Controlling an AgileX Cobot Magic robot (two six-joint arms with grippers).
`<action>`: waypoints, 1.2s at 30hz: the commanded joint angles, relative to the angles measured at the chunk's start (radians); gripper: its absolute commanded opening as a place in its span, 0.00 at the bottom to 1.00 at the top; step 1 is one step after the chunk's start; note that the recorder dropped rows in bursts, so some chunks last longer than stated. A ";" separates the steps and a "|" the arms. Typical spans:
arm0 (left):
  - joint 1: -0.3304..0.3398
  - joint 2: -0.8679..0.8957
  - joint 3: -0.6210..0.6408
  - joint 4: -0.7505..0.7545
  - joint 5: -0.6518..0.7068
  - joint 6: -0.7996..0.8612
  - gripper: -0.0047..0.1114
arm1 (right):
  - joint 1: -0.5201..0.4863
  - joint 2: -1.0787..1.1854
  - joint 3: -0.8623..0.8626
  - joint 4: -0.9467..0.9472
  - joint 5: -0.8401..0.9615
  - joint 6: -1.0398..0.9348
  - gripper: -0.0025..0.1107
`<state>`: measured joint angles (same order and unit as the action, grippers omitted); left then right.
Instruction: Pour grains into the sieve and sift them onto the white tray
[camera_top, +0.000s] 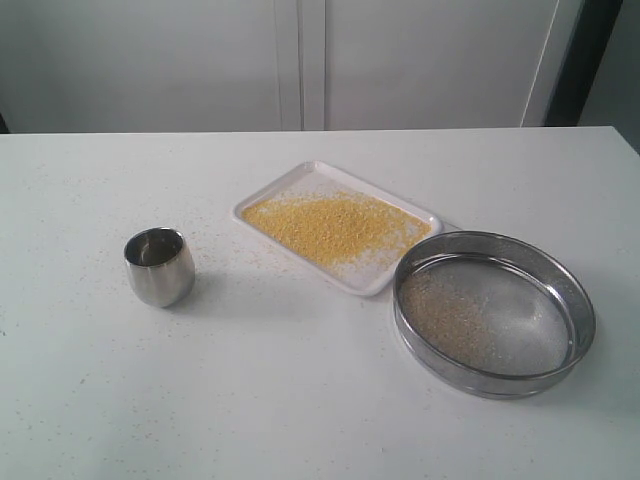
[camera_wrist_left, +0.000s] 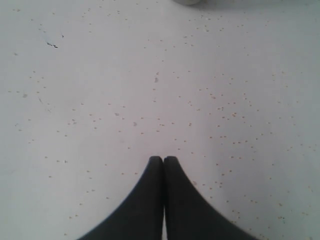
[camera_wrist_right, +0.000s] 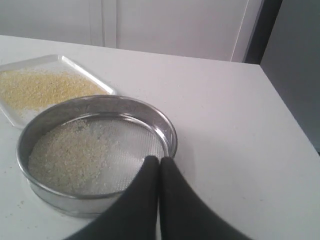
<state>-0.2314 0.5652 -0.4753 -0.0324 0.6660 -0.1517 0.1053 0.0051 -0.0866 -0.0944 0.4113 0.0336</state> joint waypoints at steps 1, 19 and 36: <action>-0.004 -0.006 0.008 -0.004 0.008 -0.002 0.04 | 0.004 -0.005 0.070 -0.010 -0.027 -0.004 0.02; -0.004 -0.006 0.008 -0.004 0.008 -0.002 0.04 | 0.002 -0.005 0.087 -0.010 -0.075 -0.011 0.02; -0.004 -0.006 0.008 -0.004 0.008 -0.002 0.04 | 0.002 -0.005 0.087 -0.012 -0.075 -0.011 0.02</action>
<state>-0.2314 0.5652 -0.4753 -0.0324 0.6660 -0.1517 0.1053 0.0051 -0.0050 -0.0979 0.3484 0.0336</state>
